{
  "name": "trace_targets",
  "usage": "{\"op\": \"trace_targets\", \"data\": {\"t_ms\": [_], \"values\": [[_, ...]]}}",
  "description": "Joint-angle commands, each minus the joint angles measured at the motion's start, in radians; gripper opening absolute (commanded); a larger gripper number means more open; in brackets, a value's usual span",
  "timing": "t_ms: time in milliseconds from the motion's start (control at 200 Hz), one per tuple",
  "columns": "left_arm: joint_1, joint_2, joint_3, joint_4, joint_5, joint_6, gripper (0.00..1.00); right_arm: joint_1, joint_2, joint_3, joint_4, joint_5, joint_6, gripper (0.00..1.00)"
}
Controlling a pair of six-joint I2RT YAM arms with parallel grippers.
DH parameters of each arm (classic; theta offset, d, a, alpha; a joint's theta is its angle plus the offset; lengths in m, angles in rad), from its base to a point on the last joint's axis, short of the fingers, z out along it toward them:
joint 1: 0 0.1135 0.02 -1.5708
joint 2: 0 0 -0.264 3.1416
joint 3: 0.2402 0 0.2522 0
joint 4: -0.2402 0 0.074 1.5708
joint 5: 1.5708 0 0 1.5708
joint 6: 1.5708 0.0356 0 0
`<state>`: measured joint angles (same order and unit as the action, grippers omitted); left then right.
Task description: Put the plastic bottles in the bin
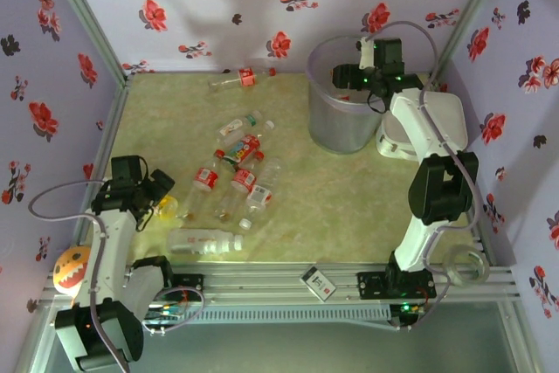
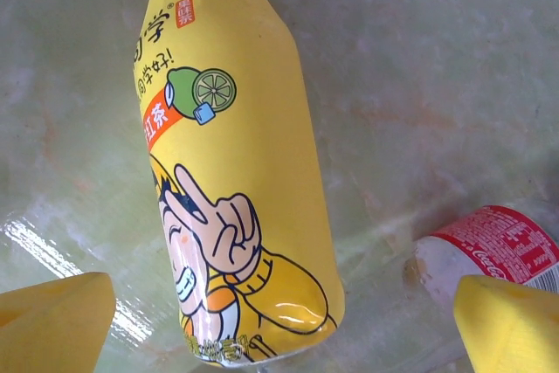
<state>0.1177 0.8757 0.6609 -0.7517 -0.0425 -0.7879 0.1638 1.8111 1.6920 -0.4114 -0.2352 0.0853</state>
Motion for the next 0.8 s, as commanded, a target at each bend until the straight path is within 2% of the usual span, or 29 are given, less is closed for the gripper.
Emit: {"op": "trace_targets", "data": {"t_ms": [0, 245, 470, 695, 795], "values": [[0.016, 0.009, -0.027, 0.049, -0.024, -0.032, 1.0, 0.006, -0.004, 0.061, -0.019, 0.017, -0.018, 0.84], [0.019, 0.063, -0.069, 0.112, -0.016, -0.069, 1.0, 0.008, -0.103, 0.15, -0.11, 0.014, -0.007, 0.99], [0.019, 0.092, -0.107, 0.165, -0.014, -0.093, 1.0, 0.009, -0.254, 0.102, -0.175, -0.008, 0.053, 0.99], [0.023, 0.142, -0.132, 0.228, -0.004, -0.096, 1.0, 0.009, -0.418, -0.051, -0.175, -0.022, 0.105, 0.99], [0.023, 0.157, -0.152, 0.263, 0.003, -0.104, 0.96, 0.01, -0.488, -0.137, -0.162, -0.022, 0.125, 0.99]]}}
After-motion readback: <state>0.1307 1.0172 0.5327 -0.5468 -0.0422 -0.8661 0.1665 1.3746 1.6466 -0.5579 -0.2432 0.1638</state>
